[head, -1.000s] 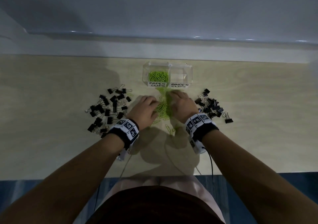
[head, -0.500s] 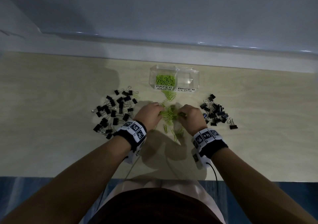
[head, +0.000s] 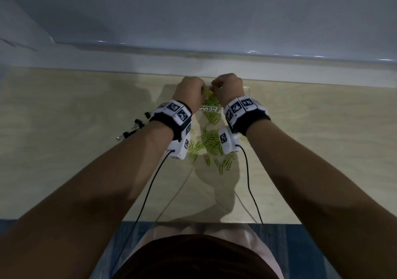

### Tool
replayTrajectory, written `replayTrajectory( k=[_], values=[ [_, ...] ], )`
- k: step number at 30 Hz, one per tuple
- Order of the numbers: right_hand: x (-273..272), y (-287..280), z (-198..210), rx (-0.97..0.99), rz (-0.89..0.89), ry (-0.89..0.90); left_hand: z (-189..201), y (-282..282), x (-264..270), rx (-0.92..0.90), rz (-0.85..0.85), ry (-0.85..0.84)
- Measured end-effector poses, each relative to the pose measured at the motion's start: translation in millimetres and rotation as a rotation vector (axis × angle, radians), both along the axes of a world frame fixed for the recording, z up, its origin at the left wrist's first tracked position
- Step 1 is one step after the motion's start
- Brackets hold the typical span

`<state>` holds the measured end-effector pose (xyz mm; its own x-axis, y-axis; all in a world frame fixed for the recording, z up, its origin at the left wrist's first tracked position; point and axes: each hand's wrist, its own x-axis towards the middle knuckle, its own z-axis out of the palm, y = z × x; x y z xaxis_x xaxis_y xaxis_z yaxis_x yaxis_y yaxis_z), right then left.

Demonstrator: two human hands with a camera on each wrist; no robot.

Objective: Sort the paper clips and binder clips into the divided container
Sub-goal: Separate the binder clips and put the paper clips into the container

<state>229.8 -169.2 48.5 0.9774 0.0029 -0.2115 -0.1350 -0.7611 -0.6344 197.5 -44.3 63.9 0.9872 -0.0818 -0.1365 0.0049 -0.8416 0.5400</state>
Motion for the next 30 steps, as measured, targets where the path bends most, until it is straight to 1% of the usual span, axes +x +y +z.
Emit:
replayTrajectory(
  k=[2,3,5,6,7,8,9,12,13,15,17,20,21,23,25,27,28,30],
  values=[
    [4.0,2.8,-1.3,-0.088,0.066,0.033,0.0,1.8,4.1,-0.023,-0.023,0.045],
    [0.4,0.0,0.5,-0.1,0.085,0.003,0.0,6.1,2.6,-0.071,-0.021,0.064],
    [-16.1,-14.4,5.1,-0.076,0.132,-0.158,-0.8,19.7,-5.7,-0.17,0.014,0.047],
    [-26.8,-21.5,4.4,-0.058,0.171,-0.227,-2.4,29.3,-12.6,-0.189,0.032,0.009],
    [-38.6,-26.7,2.0,-0.047,0.224,-0.253,-5.4,38.6,-21.1,-0.178,0.044,-0.033],
    [-50.5,-29.6,-2.6,-0.047,0.285,-0.235,-11.8,48.1,-29.7,-0.143,0.049,-0.053],
    [-61.1,-30.9,-8.0,-0.059,0.344,-0.191,-20.1,56.1,-38.7,-0.09,0.049,-0.04],
    [-83.2,-29.8,-27.1,-0.174,0.492,-0.048,-46.8,63.8,-67.1,0.109,0.011,0.103],
    [-88.3,-29.6,-33.1,-0.214,0.536,-0.013,-54.9,62.8,-75.0,0.167,-0.021,0.12],
    [-96.5,-30.4,-42.9,-0.276,0.574,0.035,-67.2,58.2,-86.6,0.284,-0.077,0.109],
    [-105.2,-33.3,-49.4,-0.321,0.566,0.037,-73.5,52.4,-92.3,0.375,-0.096,0.1],
    [-123.0,-43.2,-55.3,-0.366,0.603,-0.004,-77.2,41.0,-96.3,0.412,-0.1,0.084],
    [-129.4,-47.4,-55.6,-0.361,0.629,-0.012,-77.2,35.9,-98.4,0.395,-0.124,0.079],
    [-140.5,-58.4,-56.0,-0.319,0.678,-0.012,-75.9,23.4,-104.6,0.326,-0.225,0.092],
    [-148.1,-72.3,-54.0,-0.245,0.656,-0.012,-71.9,13.8,-112.8,0.261,-0.352,0.137],
    [-152.9,-87.8,-51.4,-0.173,0.535,-0.017,-68.0,11.6,-120.8,0.24,-0.418,0.171],
    [-154.7,-94.5,-49.9,-0.158,0.462,-0.017,-67.1,12.6,-124.2,0.228,-0.416,0.181],
    [-156.4,-102.1,-48.3,-0.202,0.361,0.008,-67.3,15.1,-129.3,0.198,-0.371,0.192]
  ],
)
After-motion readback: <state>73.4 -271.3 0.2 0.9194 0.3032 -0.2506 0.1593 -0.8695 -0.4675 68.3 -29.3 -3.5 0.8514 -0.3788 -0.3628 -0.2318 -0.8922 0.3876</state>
